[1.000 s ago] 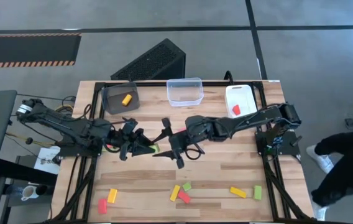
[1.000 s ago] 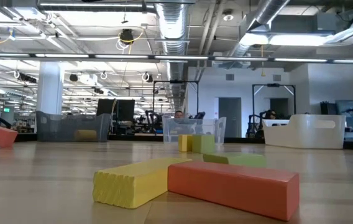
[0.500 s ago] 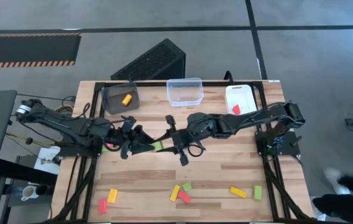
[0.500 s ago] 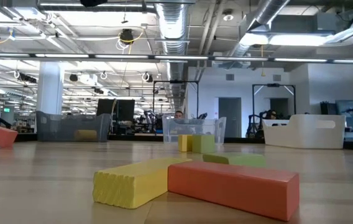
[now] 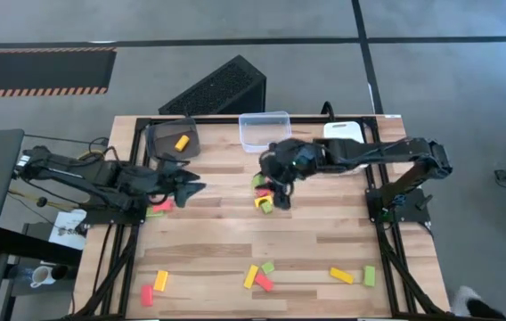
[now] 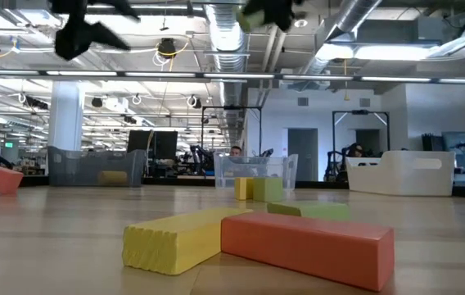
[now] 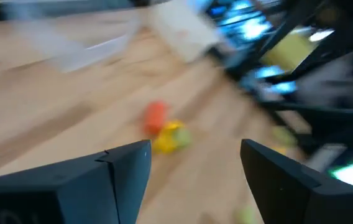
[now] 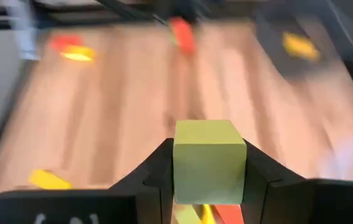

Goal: Sort & place blocks by color
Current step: Put the green block into the transparent bin

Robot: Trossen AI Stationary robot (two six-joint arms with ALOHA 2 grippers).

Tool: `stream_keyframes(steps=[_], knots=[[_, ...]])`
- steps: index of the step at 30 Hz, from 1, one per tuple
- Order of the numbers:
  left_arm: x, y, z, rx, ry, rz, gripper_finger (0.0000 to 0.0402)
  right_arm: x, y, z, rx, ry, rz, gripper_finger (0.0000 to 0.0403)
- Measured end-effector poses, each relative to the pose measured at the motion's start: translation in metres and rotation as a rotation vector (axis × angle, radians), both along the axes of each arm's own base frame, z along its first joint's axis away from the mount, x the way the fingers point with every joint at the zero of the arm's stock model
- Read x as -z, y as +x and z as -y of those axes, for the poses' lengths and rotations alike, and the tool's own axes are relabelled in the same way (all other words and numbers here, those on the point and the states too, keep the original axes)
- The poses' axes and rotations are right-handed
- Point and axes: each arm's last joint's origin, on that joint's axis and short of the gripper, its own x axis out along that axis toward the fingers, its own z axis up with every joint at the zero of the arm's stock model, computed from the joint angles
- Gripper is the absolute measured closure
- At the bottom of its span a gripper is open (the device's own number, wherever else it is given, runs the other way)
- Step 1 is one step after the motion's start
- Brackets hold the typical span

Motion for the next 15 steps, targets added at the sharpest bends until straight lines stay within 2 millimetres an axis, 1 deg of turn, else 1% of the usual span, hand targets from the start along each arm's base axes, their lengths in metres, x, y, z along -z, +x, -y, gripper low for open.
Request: stream_keyframes(steps=[2, 4, 7, 9, 12, 15], knots=[[0.008, 0.001, 0.000, -0.045, 0.002, -0.065, 0.0177, 0.006, -0.004, 0.018, 0.097, 0.026, -0.068, 0.0265], [0.016, 0.004, -0.001, -0.065, 0.017, -0.140, 0.0177, 0.016, 0.000, 0.040, 0.182, 0.050, -0.095, 0.0259], [0.025, 0.012, 0.000, -0.067, 0.045, -0.204, 0.0177, 0.039, 0.004, 0.079, 0.304, 0.078, -0.168, 0.0261], [0.030, 0.018, 0.000, -0.077, 0.044, -0.232, 0.0177, 0.051, 0.009, 0.110, 0.352, 0.122, -0.151, 0.0267], [0.035, 0.029, -0.004, -0.108, 0.049, -0.243, 0.0177, 0.078, 0.011, 0.155, 0.387, 0.225, -0.173, 0.0269], [0.042, 0.037, -0.009, -0.156, 0.051, -0.260, 0.0177, 0.107, 0.013, 0.194, 0.477, 0.292, -0.199, 0.0258]])
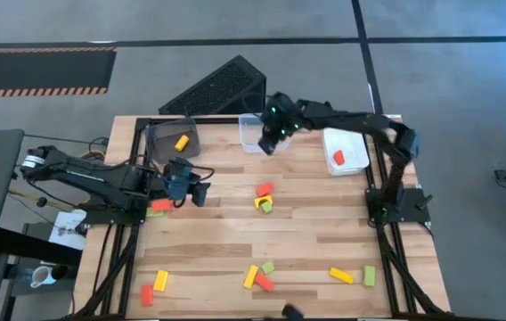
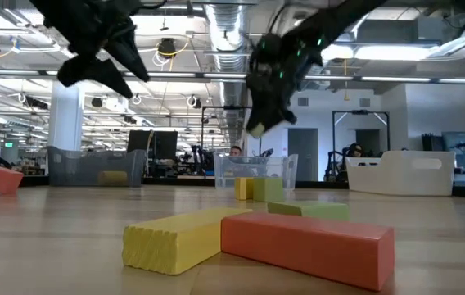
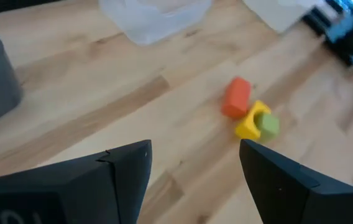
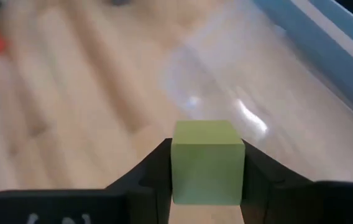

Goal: Sort & place blocks by color
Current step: Put the green block into the transparent bin, then put the yellow block into the black bin

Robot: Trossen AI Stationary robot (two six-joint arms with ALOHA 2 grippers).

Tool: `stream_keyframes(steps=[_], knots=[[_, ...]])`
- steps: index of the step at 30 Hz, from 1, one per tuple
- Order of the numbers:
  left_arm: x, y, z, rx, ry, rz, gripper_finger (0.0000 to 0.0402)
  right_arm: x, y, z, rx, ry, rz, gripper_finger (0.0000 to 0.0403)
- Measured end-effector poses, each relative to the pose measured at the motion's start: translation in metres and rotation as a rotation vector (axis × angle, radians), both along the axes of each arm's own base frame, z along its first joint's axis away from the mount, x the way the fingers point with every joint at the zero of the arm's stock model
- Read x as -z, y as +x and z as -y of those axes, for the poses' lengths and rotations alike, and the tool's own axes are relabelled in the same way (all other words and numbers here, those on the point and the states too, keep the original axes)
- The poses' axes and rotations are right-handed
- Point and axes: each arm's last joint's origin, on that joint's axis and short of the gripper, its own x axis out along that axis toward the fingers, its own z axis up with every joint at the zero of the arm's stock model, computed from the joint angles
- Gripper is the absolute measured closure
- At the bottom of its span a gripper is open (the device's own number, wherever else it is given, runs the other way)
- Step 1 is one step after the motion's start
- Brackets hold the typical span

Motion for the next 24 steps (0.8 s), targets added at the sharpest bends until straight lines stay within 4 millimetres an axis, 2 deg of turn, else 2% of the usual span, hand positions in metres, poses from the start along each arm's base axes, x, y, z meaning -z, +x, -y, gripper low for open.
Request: stream_keyframes(steps=[4, 8, 13, 17, 21, 24], knots=[[0.006, 0.009, -0.007, -0.052, -0.013, -0.001, 0.0177, 0.020, -0.002, 0.039, 0.079, 0.025, -0.028, 0.0235], [0.007, 0.013, -0.012, -0.068, -0.033, 0.013, 0.0178, 0.031, -0.004, 0.058, 0.105, 0.033, -0.058, 0.0215], [0.005, 0.014, -0.016, -0.067, -0.021, 0.021, 0.0178, 0.026, -0.005, 0.063, 0.088, -0.002, -0.042, 0.0197], [0.006, 0.014, -0.017, -0.002, -0.012, -0.010, 0.0178, 0.022, -0.008, 0.064, 0.093, -0.007, -0.033, 0.0191], [0.007, 0.014, -0.016, 0.096, -0.002, -0.051, 0.0178, 0.015, -0.009, 0.061, 0.110, 0.042, -0.072, 0.0189], [0.008, 0.014, -0.016, 0.169, 0.028, -0.093, 0.0178, 0.003, -0.008, 0.051, 0.078, 0.079, -0.082, 0.0192]])
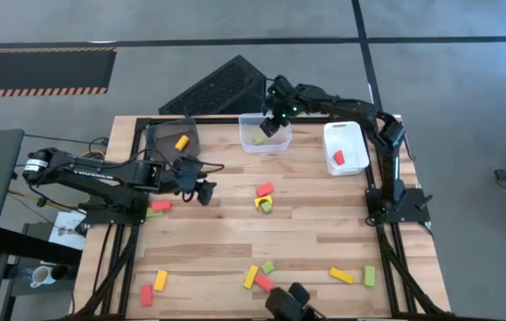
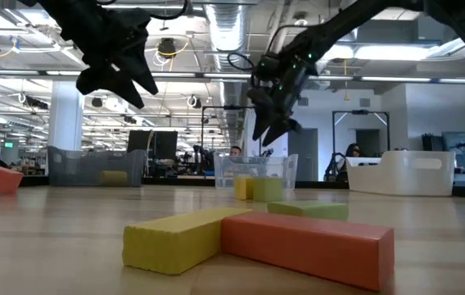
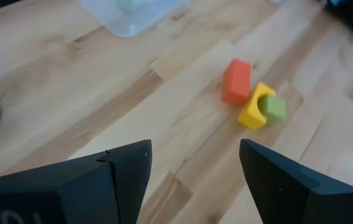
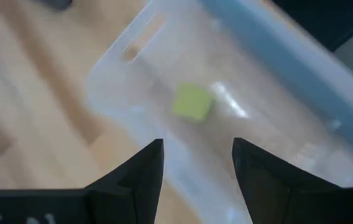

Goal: Sort & place blocks by color
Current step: Put the yellow block into the black bin

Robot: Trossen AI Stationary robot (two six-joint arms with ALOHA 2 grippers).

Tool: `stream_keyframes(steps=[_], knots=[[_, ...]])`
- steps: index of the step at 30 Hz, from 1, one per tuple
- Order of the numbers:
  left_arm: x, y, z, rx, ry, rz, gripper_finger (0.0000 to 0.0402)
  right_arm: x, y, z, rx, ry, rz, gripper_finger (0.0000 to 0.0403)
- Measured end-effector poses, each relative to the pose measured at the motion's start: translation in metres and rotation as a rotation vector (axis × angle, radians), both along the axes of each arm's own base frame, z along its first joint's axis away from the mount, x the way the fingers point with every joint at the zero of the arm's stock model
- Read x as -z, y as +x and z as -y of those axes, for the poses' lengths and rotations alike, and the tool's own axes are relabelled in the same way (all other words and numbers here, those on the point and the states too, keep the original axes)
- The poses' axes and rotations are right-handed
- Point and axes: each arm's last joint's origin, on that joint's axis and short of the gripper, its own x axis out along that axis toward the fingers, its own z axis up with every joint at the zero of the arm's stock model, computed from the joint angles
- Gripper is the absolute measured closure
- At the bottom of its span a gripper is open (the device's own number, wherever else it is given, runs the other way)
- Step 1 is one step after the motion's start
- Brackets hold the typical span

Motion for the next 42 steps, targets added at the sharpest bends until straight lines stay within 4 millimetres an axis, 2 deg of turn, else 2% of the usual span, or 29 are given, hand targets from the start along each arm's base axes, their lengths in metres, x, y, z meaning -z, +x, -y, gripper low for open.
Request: stream_keyframes(steps=[3, 6, 10, 16, 24, 30, 36, 42], knots=[[0.001, 0.000, 0.000, 0.062, 0.038, -0.032, 0.0178, -0.017, 0.003, -0.024, -0.043, 0.016, -0.003, 0.0199], [0.001, -0.001, 0.000, 0.110, 0.082, -0.064, 0.0178, -0.040, 0.003, -0.059, -0.105, 0.025, -0.008, 0.0207], [0.002, -0.001, 0.000, 0.182, 0.149, -0.099, 0.0178, -0.068, 0.001, -0.114, -0.195, 0.006, -0.031, 0.0218], [0.002, -0.001, -0.002, 0.247, 0.211, -0.133, 0.0178, -0.091, 0.001, -0.193, -0.266, 0.030, -0.026, 0.0233], [0.002, 0.000, -0.004, 0.328, 0.197, -0.142, 0.0178, -0.081, -0.005, -0.289, -0.335, 0.040, -0.191, 0.0235], [0.002, 0.000, -0.007, 0.389, 0.191, -0.143, 0.0178, -0.078, -0.025, -0.352, -0.325, 0.109, -0.279, 0.0244], [0.001, 0.002, -0.012, 0.378, 0.192, -0.119, 0.0178, -0.073, -0.055, -0.392, -0.193, 0.143, -0.417, 0.0266], [-0.003, 0.005, -0.014, 0.398, 0.206, -0.074, 0.0178, -0.046, -0.089, -0.414, 0.043, 0.175, -0.543, 0.0287]])
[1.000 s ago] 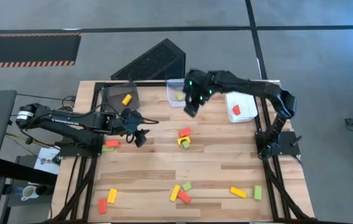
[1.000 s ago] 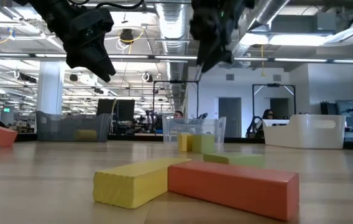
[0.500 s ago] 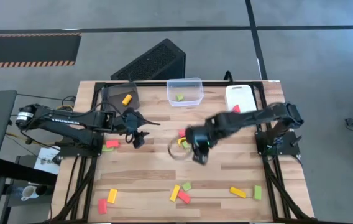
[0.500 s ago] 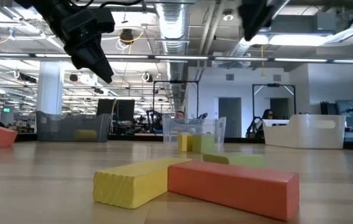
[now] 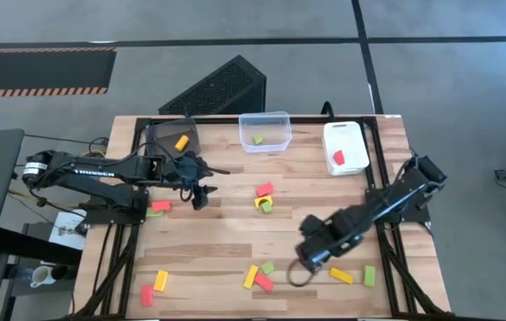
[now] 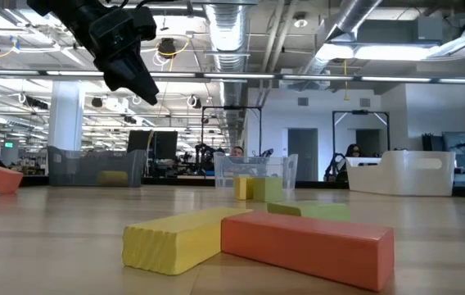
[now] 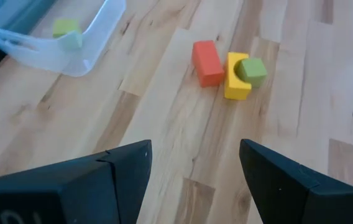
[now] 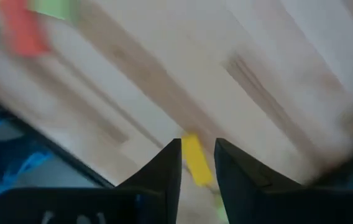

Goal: Sort & place blocks by color
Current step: Put the yellow block into the black bin

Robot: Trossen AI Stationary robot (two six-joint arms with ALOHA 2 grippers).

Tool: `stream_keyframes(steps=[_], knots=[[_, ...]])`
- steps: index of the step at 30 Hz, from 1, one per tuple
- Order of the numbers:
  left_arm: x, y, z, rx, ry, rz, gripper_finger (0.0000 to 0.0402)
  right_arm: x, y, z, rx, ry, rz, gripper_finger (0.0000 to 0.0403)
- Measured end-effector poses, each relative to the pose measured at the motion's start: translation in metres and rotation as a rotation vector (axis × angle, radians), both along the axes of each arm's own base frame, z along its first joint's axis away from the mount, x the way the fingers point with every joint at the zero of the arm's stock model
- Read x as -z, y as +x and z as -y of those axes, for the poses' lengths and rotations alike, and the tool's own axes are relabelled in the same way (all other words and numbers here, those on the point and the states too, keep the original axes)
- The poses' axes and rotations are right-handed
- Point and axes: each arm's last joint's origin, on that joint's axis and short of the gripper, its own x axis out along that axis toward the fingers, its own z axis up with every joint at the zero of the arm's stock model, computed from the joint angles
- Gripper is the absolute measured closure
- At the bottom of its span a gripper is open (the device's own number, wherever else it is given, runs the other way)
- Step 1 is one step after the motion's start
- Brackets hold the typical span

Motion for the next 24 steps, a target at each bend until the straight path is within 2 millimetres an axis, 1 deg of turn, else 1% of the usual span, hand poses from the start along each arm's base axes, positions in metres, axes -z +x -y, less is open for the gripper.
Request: stream_keyframes(steps=[3, 7, 11, 15, 17, 19, 22, 24], knots=[[-0.001, 0.001, -0.002, 0.011, 0.004, 0.014, 0.0178, 0.013, -0.020, -0.005, 0.119, 0.010, -0.067, 0.0291], [-0.003, 0.002, -0.005, 0.025, -0.003, 0.034, 0.0178, 0.019, -0.047, -0.004, 0.270, 0.076, -0.053, 0.0291], [-0.003, 0.002, -0.010, 0.008, -0.007, 0.042, 0.0178, 0.025, -0.072, 0.003, 0.408, 0.129, -0.026, 0.0290], [-0.003, 0.002, -0.014, -0.012, -0.006, 0.041, 0.0178, 0.031, -0.094, 0.013, 0.487, 0.131, -0.038, 0.0284], [-0.003, 0.001, -0.016, -0.020, -0.006, 0.041, 0.0178, 0.035, -0.101, 0.018, 0.514, 0.132, -0.043, 0.0270], [-0.003, 0.001, -0.017, -0.027, -0.011, 0.042, 0.0178, 0.037, -0.106, 0.022, 0.526, 0.155, -0.033, 0.0249], [-0.003, 0.001, -0.017, -0.037, -0.021, 0.045, 0.0178, 0.040, -0.108, 0.026, 0.535, 0.154, -0.042, 0.0204], [-0.003, 0.001, -0.016, -0.039, -0.023, 0.045, 0.0178, 0.044, -0.109, 0.030, 0.549, 0.150, -0.082, 0.0172]])
